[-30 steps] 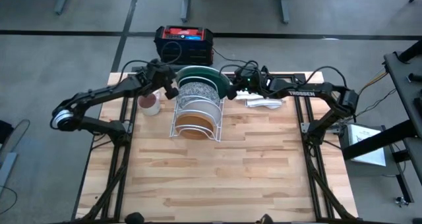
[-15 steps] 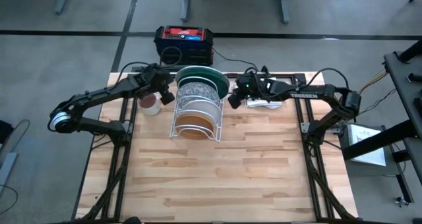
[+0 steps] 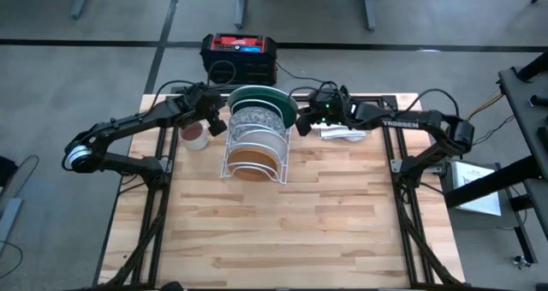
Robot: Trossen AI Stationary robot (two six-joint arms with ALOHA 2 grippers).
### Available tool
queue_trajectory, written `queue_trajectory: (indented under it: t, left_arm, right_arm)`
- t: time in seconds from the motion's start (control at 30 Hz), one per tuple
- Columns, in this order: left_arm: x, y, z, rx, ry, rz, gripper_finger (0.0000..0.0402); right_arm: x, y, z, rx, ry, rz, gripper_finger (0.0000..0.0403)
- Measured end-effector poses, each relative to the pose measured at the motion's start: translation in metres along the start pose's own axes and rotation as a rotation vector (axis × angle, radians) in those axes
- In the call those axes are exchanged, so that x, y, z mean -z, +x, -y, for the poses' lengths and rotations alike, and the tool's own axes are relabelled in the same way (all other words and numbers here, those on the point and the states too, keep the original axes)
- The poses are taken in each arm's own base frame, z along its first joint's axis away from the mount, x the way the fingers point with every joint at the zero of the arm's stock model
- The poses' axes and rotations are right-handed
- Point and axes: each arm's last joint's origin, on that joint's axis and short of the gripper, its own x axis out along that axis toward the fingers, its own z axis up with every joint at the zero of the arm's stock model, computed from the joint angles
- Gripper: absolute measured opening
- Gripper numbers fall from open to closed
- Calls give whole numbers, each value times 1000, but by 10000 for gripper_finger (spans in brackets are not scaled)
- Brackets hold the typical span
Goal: Sort dishes
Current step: Adjust the plates in the dish rack
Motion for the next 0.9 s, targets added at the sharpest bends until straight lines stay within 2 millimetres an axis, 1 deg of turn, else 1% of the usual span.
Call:
queue_trajectory:
  t: [0.07, 0.23, 0.57, 0.73, 0.9]
  left_arm:
    - [0, 0, 0, 0, 0, -1, 0]
    - [0, 0, 0, 0, 0, -1, 0]
    - [0, 0, 0, 0, -8, 0, 0]
    - [0, 0, 0, 0, -19, 0, 0]
    - [0, 0, 0, 1, -18, -1, 0]
  right_arm:
    - [-3, 1, 3, 5, 8, 16, 2]
    - [-3, 6, 10, 25, 20, 15, 2]
    - [-3, 14, 9, 8, 22, 40, 2]
    - [-5, 19, 7, -38, 23, 73, 2]
    - [-6, 17, 7, -35, 18, 69, 2]
